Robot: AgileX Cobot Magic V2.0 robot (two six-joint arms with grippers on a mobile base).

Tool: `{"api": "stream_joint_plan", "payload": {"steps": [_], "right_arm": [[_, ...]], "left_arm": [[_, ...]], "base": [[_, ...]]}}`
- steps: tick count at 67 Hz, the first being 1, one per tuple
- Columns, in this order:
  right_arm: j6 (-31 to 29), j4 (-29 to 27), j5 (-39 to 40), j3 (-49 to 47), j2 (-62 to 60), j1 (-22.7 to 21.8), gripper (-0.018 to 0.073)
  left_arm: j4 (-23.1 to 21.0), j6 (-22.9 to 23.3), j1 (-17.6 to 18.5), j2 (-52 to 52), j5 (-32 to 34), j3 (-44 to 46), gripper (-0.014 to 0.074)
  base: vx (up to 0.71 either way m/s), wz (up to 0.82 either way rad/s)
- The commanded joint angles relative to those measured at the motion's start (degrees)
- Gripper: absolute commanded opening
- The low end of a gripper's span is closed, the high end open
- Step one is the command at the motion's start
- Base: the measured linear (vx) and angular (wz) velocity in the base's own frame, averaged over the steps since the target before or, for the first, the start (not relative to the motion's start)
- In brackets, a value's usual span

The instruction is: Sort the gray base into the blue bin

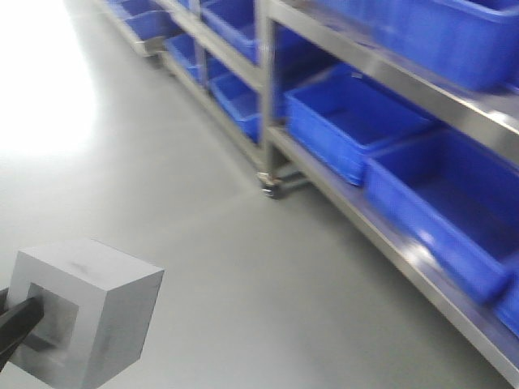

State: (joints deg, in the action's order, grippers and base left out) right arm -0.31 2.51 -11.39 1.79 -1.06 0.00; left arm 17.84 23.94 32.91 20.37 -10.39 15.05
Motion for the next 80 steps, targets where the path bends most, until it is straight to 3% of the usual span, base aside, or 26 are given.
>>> {"api": "stream_joint_plan", "payload": {"steps": [1, 41, 80], "right_arm": [[-0.38, 0.49, 4.18, 0.32, -0.42, -0.3, -0.0005], [-0.38, 0.49, 4.18, 0.32, -0.42, -0.3, -0.0005], [-0.38, 0.49, 4.15, 0.32, -0.42, -0.3, -0.0005]], "left_arm": [[0.01, 0.4, 0.39, 0.03, 5.67, 1.75, -0.0007], [0.01, 0.4, 0.39, 0.03, 5.67, 1.75, -0.0007], [0.01, 0.4, 0.39, 0.03, 5.67, 1.75, -0.0007]], "base": [[0.25, 0.73], [0.29, 0.68], [0.41, 0.1]]}}
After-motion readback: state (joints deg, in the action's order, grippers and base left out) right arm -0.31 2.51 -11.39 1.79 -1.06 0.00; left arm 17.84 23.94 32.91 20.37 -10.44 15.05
